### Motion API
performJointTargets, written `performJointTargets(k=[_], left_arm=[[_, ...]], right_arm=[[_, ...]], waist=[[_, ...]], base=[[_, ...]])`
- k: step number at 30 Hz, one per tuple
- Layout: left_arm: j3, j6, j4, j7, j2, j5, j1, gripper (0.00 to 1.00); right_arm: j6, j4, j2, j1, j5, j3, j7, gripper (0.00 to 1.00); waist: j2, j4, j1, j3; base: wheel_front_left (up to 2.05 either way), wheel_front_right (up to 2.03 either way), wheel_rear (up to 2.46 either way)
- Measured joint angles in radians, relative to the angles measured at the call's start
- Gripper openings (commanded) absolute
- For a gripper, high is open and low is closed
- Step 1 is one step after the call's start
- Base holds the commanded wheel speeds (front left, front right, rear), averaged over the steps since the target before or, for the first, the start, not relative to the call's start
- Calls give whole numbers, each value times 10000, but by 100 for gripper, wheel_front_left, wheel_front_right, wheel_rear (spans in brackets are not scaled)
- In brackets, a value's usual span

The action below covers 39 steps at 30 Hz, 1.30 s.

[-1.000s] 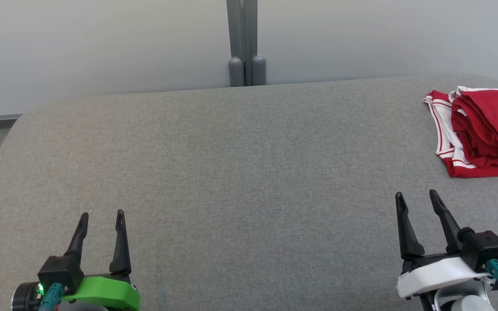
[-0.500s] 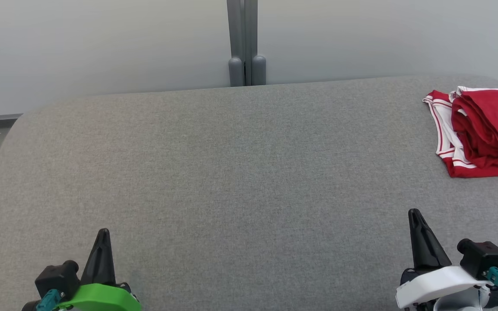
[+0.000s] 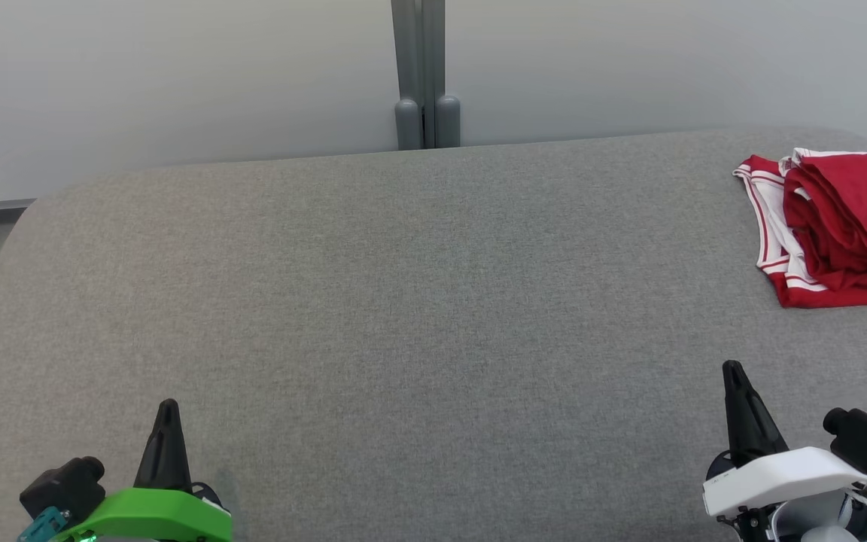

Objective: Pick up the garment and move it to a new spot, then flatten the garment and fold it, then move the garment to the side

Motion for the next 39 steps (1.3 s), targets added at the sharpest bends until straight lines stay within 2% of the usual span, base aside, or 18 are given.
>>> performJointTargets(k=[14,39], left_arm=[[146,-67,-102,539,-36,-2140,-183,0],[405,-186,-230,1315,-71,-5216,-449,0]], right_arm=[[0,142,0,-239,2105,-169,497,0],[-8,339,15,-611,5175,-449,1267,0]], waist=[[0,-45,1,21],[0,-127,1,58]], base=[[0,0,0],[0,0,0]])
